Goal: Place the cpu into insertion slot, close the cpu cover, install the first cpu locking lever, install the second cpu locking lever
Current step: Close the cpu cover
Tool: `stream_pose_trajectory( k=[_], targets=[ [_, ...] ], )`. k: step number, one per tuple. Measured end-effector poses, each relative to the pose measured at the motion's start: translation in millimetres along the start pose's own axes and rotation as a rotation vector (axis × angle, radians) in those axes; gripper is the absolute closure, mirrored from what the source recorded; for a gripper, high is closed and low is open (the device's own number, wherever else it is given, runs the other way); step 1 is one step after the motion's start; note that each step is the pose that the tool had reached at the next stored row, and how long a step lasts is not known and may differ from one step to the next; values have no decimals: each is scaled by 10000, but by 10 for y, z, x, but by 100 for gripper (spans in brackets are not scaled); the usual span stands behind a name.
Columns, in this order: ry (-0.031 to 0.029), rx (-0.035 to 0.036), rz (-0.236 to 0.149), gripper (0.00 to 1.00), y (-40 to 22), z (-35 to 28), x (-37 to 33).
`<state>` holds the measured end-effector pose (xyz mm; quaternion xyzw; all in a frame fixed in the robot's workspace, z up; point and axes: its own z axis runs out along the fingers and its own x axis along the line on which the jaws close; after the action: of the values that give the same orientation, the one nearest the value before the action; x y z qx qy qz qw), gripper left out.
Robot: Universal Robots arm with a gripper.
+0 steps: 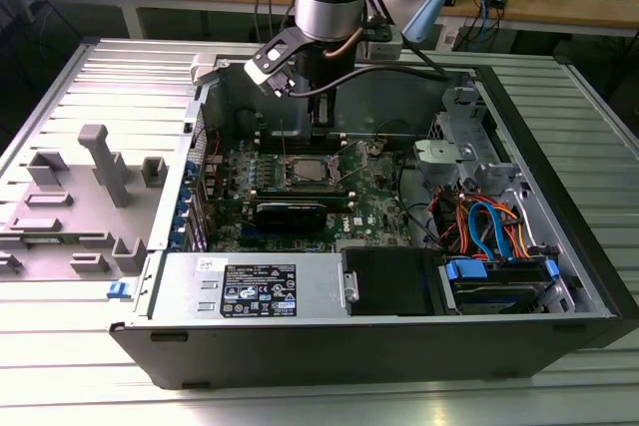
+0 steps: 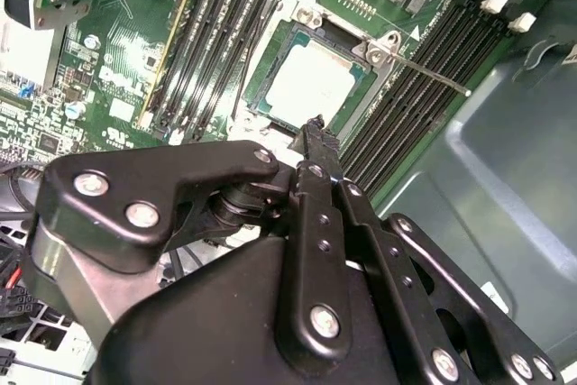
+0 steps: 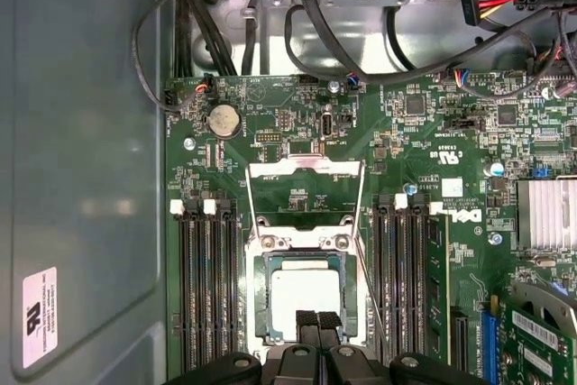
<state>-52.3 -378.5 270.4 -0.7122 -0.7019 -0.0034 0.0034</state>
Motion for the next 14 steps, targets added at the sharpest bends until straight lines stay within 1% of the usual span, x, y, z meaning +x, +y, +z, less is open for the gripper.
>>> stream_pose_trajectory(
  k=[2,4,14],
  targets=[
    [0,0,2,89,5,0,0],
    [0,-1,0,89,23,0,3],
    [0,-1,1,89,46,0,3]
  ],
)
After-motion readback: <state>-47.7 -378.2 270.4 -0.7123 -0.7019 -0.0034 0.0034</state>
